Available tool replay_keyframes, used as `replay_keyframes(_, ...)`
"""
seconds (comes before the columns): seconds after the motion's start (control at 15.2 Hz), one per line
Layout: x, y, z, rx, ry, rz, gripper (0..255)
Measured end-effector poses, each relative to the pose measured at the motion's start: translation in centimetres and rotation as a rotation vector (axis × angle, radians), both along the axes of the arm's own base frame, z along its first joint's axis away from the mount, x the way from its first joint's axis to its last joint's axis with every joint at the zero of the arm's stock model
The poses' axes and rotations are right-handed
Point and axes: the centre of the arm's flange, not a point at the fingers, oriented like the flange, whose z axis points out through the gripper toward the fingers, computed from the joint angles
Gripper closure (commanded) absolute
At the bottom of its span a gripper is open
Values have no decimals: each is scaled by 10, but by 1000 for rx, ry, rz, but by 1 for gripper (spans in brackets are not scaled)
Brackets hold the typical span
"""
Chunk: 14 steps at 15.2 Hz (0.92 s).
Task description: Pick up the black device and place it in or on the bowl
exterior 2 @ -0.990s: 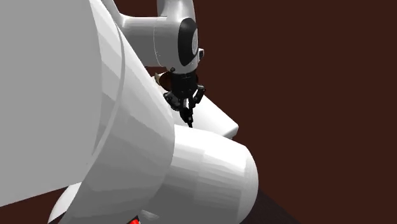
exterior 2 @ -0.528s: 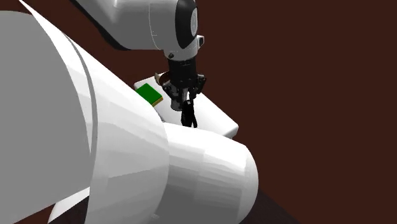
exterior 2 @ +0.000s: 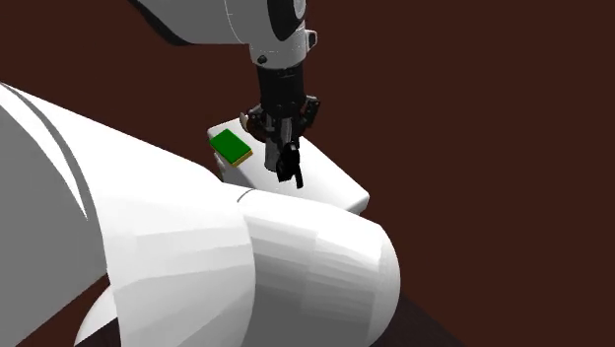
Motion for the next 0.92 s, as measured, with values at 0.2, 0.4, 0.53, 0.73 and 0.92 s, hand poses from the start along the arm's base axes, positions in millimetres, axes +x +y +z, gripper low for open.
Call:
replay_keyframes(0.2, 0, 1, 16, 0, 0, 0, 255)
replay_keyframes(0.4, 8, 11, 28, -1, 0, 0, 255)
replay_keyframes(0.53, 19, 31, 29, -1, 0, 0, 255)
replay_keyframes(0.73, 40, 63, 37, -1, -1, 0, 255)
replay_keyframes(0.92, 62, 100, 40, -1, 0, 1, 255)
